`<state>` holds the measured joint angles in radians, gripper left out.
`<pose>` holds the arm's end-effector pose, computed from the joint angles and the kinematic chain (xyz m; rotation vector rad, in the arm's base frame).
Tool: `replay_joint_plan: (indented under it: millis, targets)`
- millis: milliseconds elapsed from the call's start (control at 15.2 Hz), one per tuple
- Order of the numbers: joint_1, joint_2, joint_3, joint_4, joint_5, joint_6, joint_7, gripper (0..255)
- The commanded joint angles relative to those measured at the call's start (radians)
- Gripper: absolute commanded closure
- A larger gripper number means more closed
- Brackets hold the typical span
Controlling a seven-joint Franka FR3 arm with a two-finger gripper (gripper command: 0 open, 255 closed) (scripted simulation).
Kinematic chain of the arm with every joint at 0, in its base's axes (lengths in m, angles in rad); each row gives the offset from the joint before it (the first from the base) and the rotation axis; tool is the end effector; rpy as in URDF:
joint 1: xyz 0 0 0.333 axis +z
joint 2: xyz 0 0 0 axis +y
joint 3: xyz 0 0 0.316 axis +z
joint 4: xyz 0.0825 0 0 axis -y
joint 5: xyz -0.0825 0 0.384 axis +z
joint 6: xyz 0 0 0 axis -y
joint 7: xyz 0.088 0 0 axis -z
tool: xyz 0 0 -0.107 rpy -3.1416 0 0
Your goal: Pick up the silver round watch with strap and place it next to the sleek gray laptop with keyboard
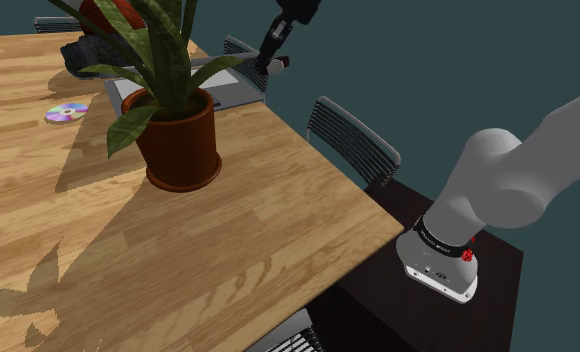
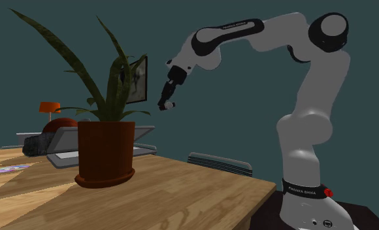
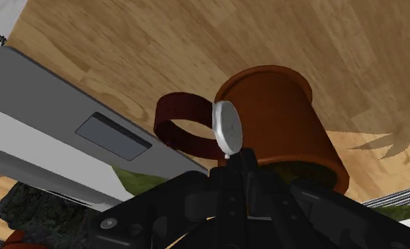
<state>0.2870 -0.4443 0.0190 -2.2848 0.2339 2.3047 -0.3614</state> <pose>0.4345 0.1434 0.5752 -2.7682 -0.7833 -0.6872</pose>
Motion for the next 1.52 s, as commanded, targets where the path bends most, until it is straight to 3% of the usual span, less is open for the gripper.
replay_joint_plan:
  millis: [0, 462, 1056, 1452]
  targets:
    - [-0.007, 0.046, -0.035, 0.046, 0.004, -0.008, -0.045, 255]
    - [-0.031, 0.230, -0.149, 0.234, 0.050, -0.045, -0.203, 255]
    - [-0.091, 0.501, -0.250, 0.554, 0.155, -0.151, -0.379, 255]
    - [-0.090, 0.506, -0.246, 0.482, 0.176, -0.078, -0.410, 255]
